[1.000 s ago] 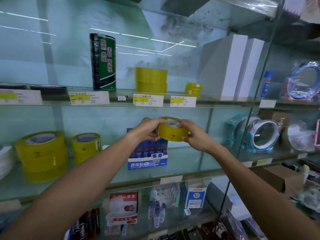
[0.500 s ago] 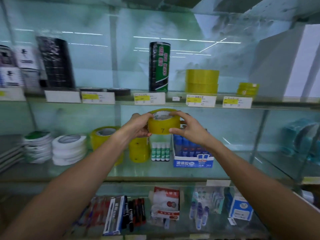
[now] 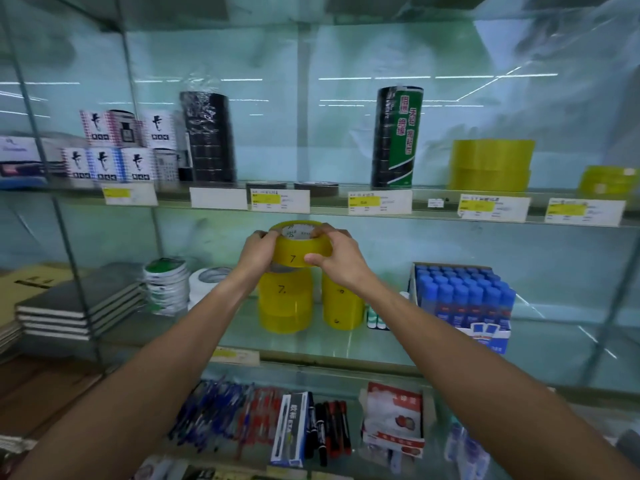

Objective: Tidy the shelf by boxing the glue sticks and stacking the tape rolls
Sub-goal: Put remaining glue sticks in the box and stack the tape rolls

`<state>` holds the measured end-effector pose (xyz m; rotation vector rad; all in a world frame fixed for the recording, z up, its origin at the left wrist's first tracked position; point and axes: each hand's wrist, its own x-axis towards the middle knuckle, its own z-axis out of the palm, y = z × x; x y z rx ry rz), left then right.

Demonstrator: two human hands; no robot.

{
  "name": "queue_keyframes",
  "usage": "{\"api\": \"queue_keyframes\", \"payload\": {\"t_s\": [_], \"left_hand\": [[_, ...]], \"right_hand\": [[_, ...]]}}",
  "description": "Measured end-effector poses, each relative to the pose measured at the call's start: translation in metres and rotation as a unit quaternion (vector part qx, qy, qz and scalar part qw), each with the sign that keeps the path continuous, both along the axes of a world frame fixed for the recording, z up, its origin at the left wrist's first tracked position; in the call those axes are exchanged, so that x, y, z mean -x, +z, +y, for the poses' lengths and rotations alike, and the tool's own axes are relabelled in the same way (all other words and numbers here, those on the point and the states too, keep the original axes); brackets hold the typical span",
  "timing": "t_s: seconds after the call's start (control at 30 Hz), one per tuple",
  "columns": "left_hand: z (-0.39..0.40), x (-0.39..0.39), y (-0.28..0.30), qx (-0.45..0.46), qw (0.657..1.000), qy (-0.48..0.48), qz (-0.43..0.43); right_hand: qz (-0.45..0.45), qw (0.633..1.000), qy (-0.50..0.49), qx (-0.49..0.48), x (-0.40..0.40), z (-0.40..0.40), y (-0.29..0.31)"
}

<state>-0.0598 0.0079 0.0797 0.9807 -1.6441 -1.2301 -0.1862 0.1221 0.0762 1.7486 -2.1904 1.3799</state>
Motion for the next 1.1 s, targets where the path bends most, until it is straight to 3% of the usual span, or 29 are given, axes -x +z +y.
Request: {"api": "queue_keyframes", "payload": {"t_s": [0.5,0.87,1.1], "left_hand": [[-0.049,-0.010,-0.037,-0.050,0.998,-0.030,0.019],[-0.046,-0.004,-0.045,0.041,0.999,0.000,-0.016],[-0.037,-0.009,-0.045,0.071,0.996,0.023,-0.052]], "right_hand": [[-0.035,0.998,-0.019,-0.047,-0.014,-0.063,-0.033],[-0.027,0.998,-0.034,-0.034,-0.017,-0.063,-0.041],[0.003,0.995,-0.028,-0.093,-0.023,-0.047,-0.030]]}}
